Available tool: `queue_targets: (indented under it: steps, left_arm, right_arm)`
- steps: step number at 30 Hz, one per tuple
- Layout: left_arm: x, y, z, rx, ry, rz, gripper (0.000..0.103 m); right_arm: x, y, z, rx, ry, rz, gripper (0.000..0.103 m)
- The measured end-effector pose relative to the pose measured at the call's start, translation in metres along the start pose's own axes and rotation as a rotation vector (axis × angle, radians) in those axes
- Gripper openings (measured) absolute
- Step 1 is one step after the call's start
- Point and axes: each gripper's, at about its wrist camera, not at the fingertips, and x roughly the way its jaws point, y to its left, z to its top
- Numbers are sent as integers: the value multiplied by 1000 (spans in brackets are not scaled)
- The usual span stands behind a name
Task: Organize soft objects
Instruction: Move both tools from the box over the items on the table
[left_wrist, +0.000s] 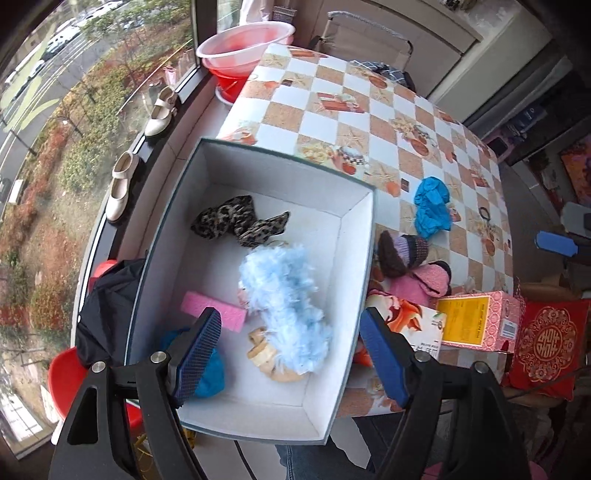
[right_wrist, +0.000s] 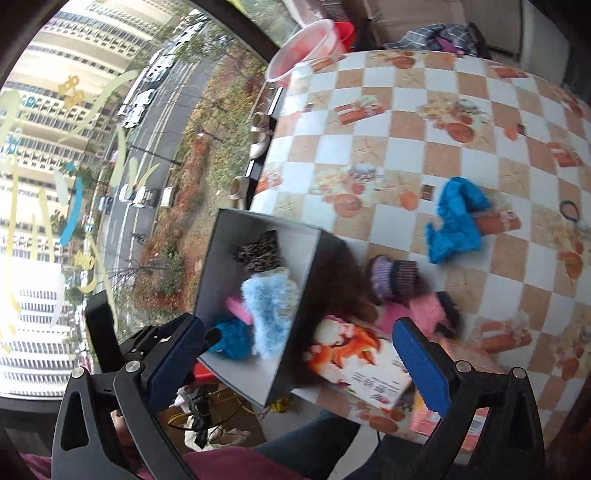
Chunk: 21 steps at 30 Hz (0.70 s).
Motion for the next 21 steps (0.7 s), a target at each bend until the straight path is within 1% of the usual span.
queue_targets:
  steps: [2, 5, 8, 10, 12, 14, 16, 18, 21]
  left_arm:
    - [3, -20, 8, 51, 12, -14, 81]
    - [12, -52, 17, 131, 36, -20, 81]
    - [26, -81, 22, 182, 78, -29, 81]
    - [38, -101, 27, 206, 114, -36, 81]
    - [53, -121, 34, 221, 146, -16, 81]
    - [71, -140, 41, 226, 173, -1, 81]
    - [91, -154, 49, 204, 196, 3, 81]
    - [113, -163, 55, 170, 235, 14, 81]
    - [140, -172, 63, 130, 270, 53, 81]
  right_arm:
    - [-14, -28, 2, 38, -17, -73, 102]
    - [-18, -72, 5, 120, 2, -158, 102]
    - [-8, -106, 7, 163, 38, -184, 102]
    - [4, -122, 10, 162, 74, -209, 102]
    - [18, -136, 16, 159, 106, -226, 102]
    - [33, -149, 26, 161, 127, -225, 102]
    - [46, -158, 36, 160, 144, -219, 102]
    - [61, -162, 48, 145, 156, -211, 102]
    - [84, -167, 65, 115, 176, -228, 102]
